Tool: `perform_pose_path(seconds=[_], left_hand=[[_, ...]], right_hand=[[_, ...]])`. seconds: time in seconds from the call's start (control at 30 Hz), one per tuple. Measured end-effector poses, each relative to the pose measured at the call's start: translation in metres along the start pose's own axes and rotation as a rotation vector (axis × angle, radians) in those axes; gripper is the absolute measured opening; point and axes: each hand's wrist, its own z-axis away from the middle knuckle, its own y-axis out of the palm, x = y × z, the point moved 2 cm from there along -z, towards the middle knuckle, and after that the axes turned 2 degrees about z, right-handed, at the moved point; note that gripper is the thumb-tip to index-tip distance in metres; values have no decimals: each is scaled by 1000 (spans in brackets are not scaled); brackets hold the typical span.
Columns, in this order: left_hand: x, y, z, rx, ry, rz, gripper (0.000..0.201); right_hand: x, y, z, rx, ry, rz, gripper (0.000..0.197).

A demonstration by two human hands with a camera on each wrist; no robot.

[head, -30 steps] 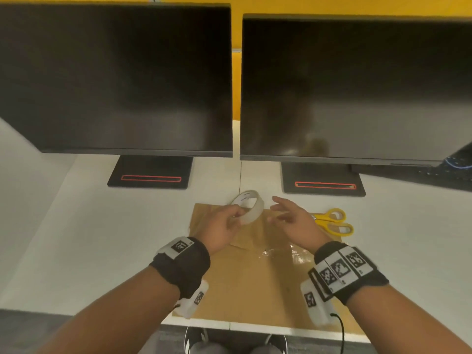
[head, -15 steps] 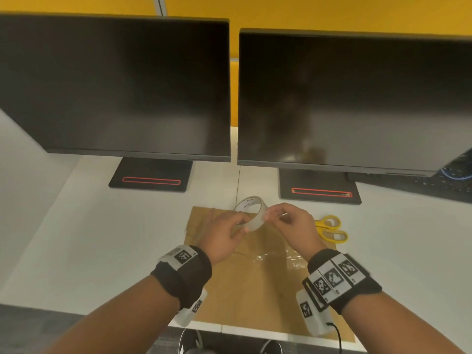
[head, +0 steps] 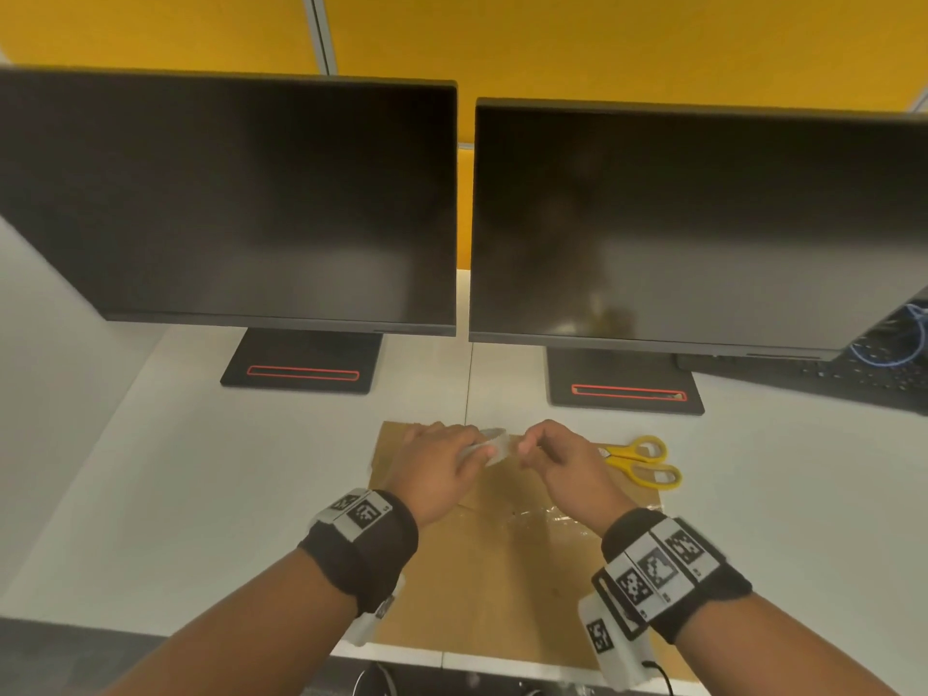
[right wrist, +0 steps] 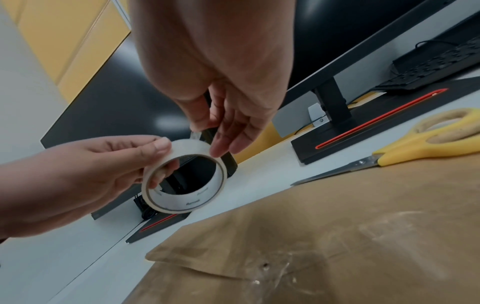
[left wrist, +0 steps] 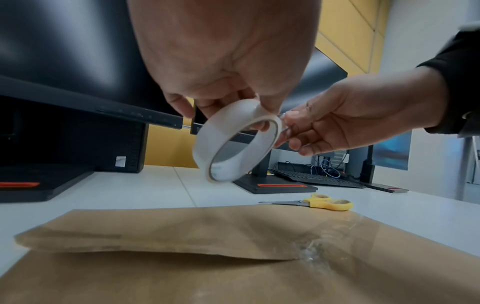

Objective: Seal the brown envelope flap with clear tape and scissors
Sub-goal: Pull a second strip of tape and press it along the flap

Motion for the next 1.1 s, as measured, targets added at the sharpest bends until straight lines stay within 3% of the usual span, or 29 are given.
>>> perform_pose_path(seconds=[0.27,0.4,0.47,0.57,0.7,0.87,0.97,1.1], left_hand=[[19,-12,-10,115,-149,-84,41],[45,-14,-9,254,-208,583,60],[51,-16,-8,298,-180,665,56],[48,-19,-8,295,-89,513,45],[42,-27,-13,262,26,89,34],[55,-28,-17,299,-9,-221,52],[65,-32,-19,313,-97,-85,68],[75,-36,-19,341,-160,326,56]], right_hand=[[10,11,6,-39,26,-54,12],[2,7,3,-37,138,-141,22],[-2,5,3,-32,158,-137,26],[-3,9,9,-32,169,-76,24],[-2,16,20,-57,162,9,20],[-4,21,26,-58,189,49,17],[-10,18,29,-78,233,73,17],[-16,18,32,-80,265,112,16]])
